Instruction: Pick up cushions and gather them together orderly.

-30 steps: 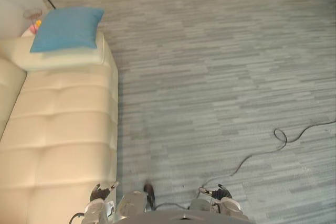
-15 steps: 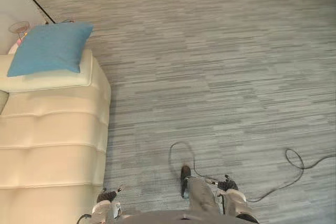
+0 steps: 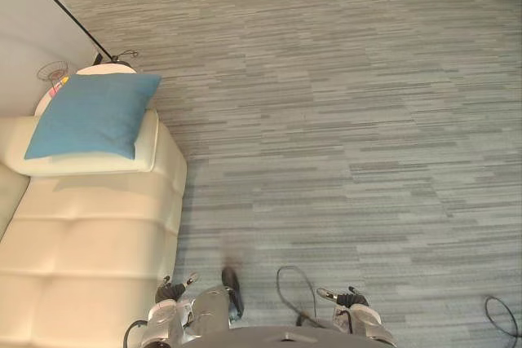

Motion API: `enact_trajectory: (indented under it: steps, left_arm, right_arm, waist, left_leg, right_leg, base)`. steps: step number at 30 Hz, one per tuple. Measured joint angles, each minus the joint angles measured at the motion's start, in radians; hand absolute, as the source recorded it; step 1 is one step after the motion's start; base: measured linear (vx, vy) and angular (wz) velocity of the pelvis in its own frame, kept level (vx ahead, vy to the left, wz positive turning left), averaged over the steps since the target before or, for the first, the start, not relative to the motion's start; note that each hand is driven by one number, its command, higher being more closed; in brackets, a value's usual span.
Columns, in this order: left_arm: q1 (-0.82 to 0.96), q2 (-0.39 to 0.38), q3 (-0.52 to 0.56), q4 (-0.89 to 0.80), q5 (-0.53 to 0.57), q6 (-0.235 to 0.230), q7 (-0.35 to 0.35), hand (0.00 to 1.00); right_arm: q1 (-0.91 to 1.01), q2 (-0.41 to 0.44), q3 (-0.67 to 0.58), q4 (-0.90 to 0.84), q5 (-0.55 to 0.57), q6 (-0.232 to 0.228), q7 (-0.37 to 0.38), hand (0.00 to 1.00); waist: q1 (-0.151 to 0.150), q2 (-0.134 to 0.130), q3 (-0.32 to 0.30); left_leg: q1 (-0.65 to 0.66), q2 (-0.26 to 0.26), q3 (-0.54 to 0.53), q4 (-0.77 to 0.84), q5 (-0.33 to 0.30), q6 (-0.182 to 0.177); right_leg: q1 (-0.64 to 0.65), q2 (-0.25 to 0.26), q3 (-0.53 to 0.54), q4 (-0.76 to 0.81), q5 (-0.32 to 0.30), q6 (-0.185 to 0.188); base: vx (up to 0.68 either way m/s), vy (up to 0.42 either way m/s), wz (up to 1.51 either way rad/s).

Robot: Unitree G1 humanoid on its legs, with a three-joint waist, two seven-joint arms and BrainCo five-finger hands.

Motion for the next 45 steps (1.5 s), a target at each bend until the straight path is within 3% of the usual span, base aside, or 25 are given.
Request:
enact_trajectory:
  steps: [2, 3, 4, 6, 7, 9, 10, 13, 15, 16, 18, 20, 21, 24, 25, 27, 29, 32, 34, 35, 36, 37, 39, 41, 45]
  left_arm:
    - [-0.012, 0.023, -0.012, 0.011, 0.000, 0.000, -0.002, 0.00]
    - [-0.013, 0.023, -0.011, 0.015, 0.000, 0.000, -0.002, 0.00]
    - [-0.013, 0.023, -0.011, 0.021, 0.000, 0.001, -0.001, 0.00]
    - [-0.013, 0.034, -0.028, 0.044, -0.001, 0.003, -0.002, 0.00]
    - [-0.014, 0.052, -0.049, 0.057, 0.000, 0.005, -0.002, 0.00]
    - [-0.006, 0.073, -0.074, 0.066, 0.000, 0.016, -0.001, 0.00]
    - [0.005, 0.076, -0.076, 0.065, 0.000, 0.017, 0.001, 0.00]
    - [0.006, 0.074, -0.085, 0.067, -0.001, 0.020, 0.001, 0.00]
    - [-0.010, 0.061, -0.095, 0.066, -0.001, 0.020, 0.000, 0.00]
    - [-0.012, 0.059, -0.095, 0.067, -0.001, 0.021, 0.000, 0.00]
    - [-0.011, 0.060, -0.095, 0.067, 0.000, 0.021, -0.001, 0.00]
    - [-0.020, 0.060, -0.091, 0.079, 0.000, 0.021, -0.002, 0.00]
    - [-0.024, 0.038, -0.077, 0.098, 0.000, 0.020, -0.004, 0.00]
    - [-0.019, 0.015, -0.033, 0.092, -0.001, 0.014, -0.004, 0.00]
    - [-0.018, 0.015, -0.027, 0.088, -0.001, 0.011, -0.004, 0.00]
    - [-0.017, 0.010, -0.014, 0.069, -0.004, 0.012, -0.003, 0.00]
    - [-0.017, 0.009, -0.015, 0.047, -0.025, 0.005, -0.003, 0.00]
    - [-0.016, 0.005, -0.016, 0.029, -0.041, 0.000, -0.003, 0.00]
    - [-0.015, 0.003, -0.019, 0.022, -0.043, 0.000, -0.002, 0.00]
    - [-0.014, 0.001, -0.027, 0.023, -0.042, 0.000, -0.002, 0.00]
    - [-0.010, -0.003, -0.038, 0.025, -0.042, 0.000, -0.002, 0.00]
    - [-0.012, -0.001, -0.036, 0.023, -0.045, -0.001, -0.004, 0.00]
    - [-0.007, 0.022, -0.052, 0.024, -0.043, 0.000, -0.002, 0.00]
    - [-0.008, 0.040, -0.055, 0.021, -0.043, 0.000, -0.003, 0.00]
    - [0.002, 0.046, -0.053, 0.029, -0.044, 0.000, -0.002, 0.00]
  right_arm:
    - [0.001, 0.007, 0.008, 0.015, -0.002, 0.001, 0.001, 0.00]
    - [0.004, 0.005, 0.007, 0.016, -0.003, 0.001, 0.001, 0.00]
    - [0.007, 0.001, 0.008, 0.016, -0.004, 0.000, 0.001, 0.00]
    - [0.006, 0.005, 0.018, 0.017, -0.005, -0.010, 0.003, 0.00]
    - [0.007, 0.006, 0.018, 0.014, -0.006, -0.015, 0.004, 0.00]
    - [0.019, 0.002, 0.015, 0.011, -0.005, -0.015, 0.002, 0.00]
    - [0.019, 0.000, 0.016, 0.006, -0.006, -0.015, 0.002, 0.00]
    - [0.014, 0.001, 0.011, -0.004, -0.003, -0.023, 0.003, 0.00]
    - [-0.003, -0.001, -0.016, -0.008, -0.001, -0.029, 0.003, 0.00]
    - [-0.009, 0.001, -0.024, -0.008, 0.001, -0.031, 0.003, 0.00]
    - [-0.009, 0.006, -0.027, -0.007, 0.008, -0.032, 0.002, 0.00]
    - [-0.008, 0.002, -0.054, -0.006, 0.014, -0.030, 0.001, 0.00]
    - [-0.008, -0.014, -0.081, -0.010, 0.014, -0.029, 0.001, 0.00]
    - [-0.005, -0.018, -0.103, -0.011, 0.016, -0.024, 0.001, 0.00]
    - [0.005, -0.018, -0.101, -0.031, 0.016, -0.020, 0.000, 0.00]
    - [0.029, -0.021, -0.100, -0.043, 0.017, -0.017, -0.002, 0.00]
    - [0.039, -0.023, -0.085, -0.039, 0.017, -0.015, -0.002, 0.00]
    - [0.036, -0.005, -0.083, -0.039, 0.018, -0.013, -0.002, 0.00]
    - [0.031, 0.004, -0.080, -0.032, 0.024, -0.011, 0.001, 0.00]
    - [0.030, 0.002, -0.078, -0.032, 0.036, -0.009, 0.002, 0.00]
    - [0.031, -0.002, -0.078, -0.032, 0.037, -0.008, 0.001, 0.00]
    - [0.028, 0.001, -0.078, -0.028, 0.037, -0.008, 0.001, 0.00]
    - [0.041, 0.019, -0.051, -0.027, 0.036, -0.006, 0.002, 0.00]
    - [0.029, 0.031, -0.048, -0.012, 0.036, -0.006, 0.001, 0.00]
    - [0.021, 0.032, -0.039, -0.004, 0.036, -0.010, 0.000, 0.00]
  waist:
    - [-0.009, -0.031, -0.005]
    - [-0.006, -0.031, -0.006]
    - [0.000, -0.026, -0.008]
    - [-0.009, -0.028, -0.008]
    - [-0.023, -0.043, -0.006]
    - [-0.038, -0.045, 0.001]
    - [-0.042, -0.047, 0.002]
    - [-0.058, -0.046, 0.004]
    - [-0.077, -0.028, 0.014]
    - [-0.079, -0.025, 0.019]
    - [-0.080, -0.050, 0.030]
    - [-0.088, -0.057, 0.036]
    - [-0.086, -0.017, 0.051]
    - [-0.077, 0.000, 0.047]
    - [-0.095, 0.006, 0.048]
    - [-0.088, 0.014, 0.053]
    - [-0.062, 0.012, 0.059]
    - [-0.044, 0.011, 0.059]
    - [-0.041, 0.012, 0.058]
    - [-0.042, 0.016, 0.056]
    - [-0.041, 0.029, 0.048]
    - [-0.036, 0.024, 0.045]
    - [-0.029, -0.030, 0.023]
    - [-0.024, -0.058, 0.018]
    - [-0.022, -0.053, 0.018]
  left_leg:
    - [-0.022, -0.035, -0.008, 0.105, -0.083, 0.069]
    - [-0.018, -0.036, -0.012, 0.134, -0.111, 0.073]
    - [0.006, -0.037, -0.014, 0.158, -0.157, 0.077]
    - [0.076, -0.045, -0.028, 0.139, -0.200, 0.074]
    - [0.128, -0.063, -0.044, 0.112, -0.203, 0.075]
    - [0.251, -0.088, -0.070, 0.041, -0.204, 0.076]
    - [0.336, -0.090, -0.078, -0.019, -0.204, 0.076]
    - [0.421, -0.081, -0.110, -0.079, -0.204, 0.076]
    - [0.440, -0.045, -0.146, -0.094, -0.229, 0.053]
    - [0.453, -0.026, -0.160, -0.106, -0.247, 0.030]
    - [0.485, -0.019, -0.180, -0.127, -0.271, -0.004]
    - [0.517, 0.001, -0.212, -0.139, -0.306, -0.010]
    - [0.541, 0.035, -0.221, -0.110, -0.314, 0.011]
    - [0.475, 0.069, -0.242, 0.056, -0.287, -0.031]
    - [0.351, 0.099, -0.283, 0.318, -0.245, -0.088]
    - [0.234, 0.148, -0.289, 0.586, -0.192, -0.111]
    - [0.147, 0.200, -0.193, 0.775, -0.209, -0.083]
    - [0.085, 0.183, -0.090, 0.676, -0.242, -0.066]
    - [0.066, 0.137, -0.057, 0.437, -0.239, -0.064]
    - [0.067, 0.117, -0.043, 0.269, -0.196, -0.067]
    - [0.069, 0.101, -0.043, 0.109, -0.092, -0.053]
    - [0.076, 0.087, -0.034, 0.097, -0.083, -0.036]
    - [0.122, 0.014, -0.027, -0.036, -0.022, -0.019]
    - [0.123, -0.024, -0.040, -0.071, -0.006, -0.008]
    - [0.216, -0.062, -0.052, -0.122, -0.008, 0.001]
  right_leg:
    - [0.033, -0.045, 0.003, -0.007, 0.044, 0.039]
    - [0.038, -0.049, 0.010, 0.020, 0.045, 0.040]
    - [0.017, -0.050, 0.030, 0.124, 0.042, 0.045]
    - [-0.127, -0.071, 0.074, 0.507, 0.076, 0.156]
    - [-0.203, -0.083, 0.099, 0.714, 0.094, 0.189]
    - [-0.268, -0.113, 0.045, 0.919, 0.070, 0.147]
    - [-0.290, -0.119, 0.000, 0.945, 0.035, 0.088]
    - [-0.375, -0.106, -0.083, 0.826, -0.042, 0.030]
    - [-0.422, -0.063, -0.116, 0.590, -0.044, 0.014]
    - [-0.441, -0.036, -0.103, 0.437, 0.004, 0.010]
    - [-0.448, -0.023, -0.042, 0.128, 0.174, 0.037]
    - [-0.452, -0.011, -0.028, 0.162, 0.286, 0.028]
    - [-0.464, 0.017, -0.042, 0.264, 0.206, -0.005]
    - [-0.459, 0.033, -0.054, 0.321, 0.135, -0.040]
    - [-0.415, 0.034, -0.092, 0.318, 0.099, -0.047]
    - [-0.353, 0.046, -0.118, 0.304, 0.075, -0.072]
    - [-0.237, 0.060, -0.144, 0.252, 0.055, -0.088]
    - [-0.144, 0.046, -0.151, 0.168, 0.060, -0.080]
    - [-0.110, 0.025, -0.163, 0.125, 0.072, -0.060]
    - [-0.096, 0.020, -0.170, 0.109, 0.075, -0.045]
    - [-0.091, 0.023, -0.177, 0.104, 0.070, -0.022]
    - [-0.088, 0.015, -0.174, 0.101, 0.069, -0.012]
    - [-0.072, -0.020, -0.181, 0.037, 0.092, 0.012]
    - [-0.058, -0.044, -0.201, 0.006, 0.102, 0.030]
    - [-0.019, -0.083, -0.199, 0.101, 0.096, 0.041]
  base:
    - [0.60, 0.236, 0.33]
    - [0.49, 0.232, 0.26]
    - [0.47, 0.229, 0.07]
    - [0.44, 0.192, 0.19]
    - [0.41, 0.108, 0.61]
    - [0.42, 0.066, 0.58]
    - [0.41, 0.012, 0.25]
    - [0.39, -0.079, 0.36]
    - [0.30, -0.160, 0.48]
    - [0.34, -0.227, 0.39]
    - [0.38, -0.299, 0.36]
    - [0.41, -0.340, 0.40]
    - [0.41, -0.310, 0.25]
    - [0.34, -0.269, 0.06]
    - [0.32, -0.242, 0.42]
    - [0.41, -0.239, 0.42]
    - [0.44, -0.139, 0.20]
    - [0.33, -0.027, 0.10]
    - [0.30, 0.087, 0.16]
    - [0.26, 0.137, 0.22]
    - [0.21, 0.142, 0.18]
    - [0.19, 0.117, 0.28]
    - [0.23, 0.137, 0.39]
    - [0.16, 0.124, 0.45]
    - [0.09, 0.099, 0.22]
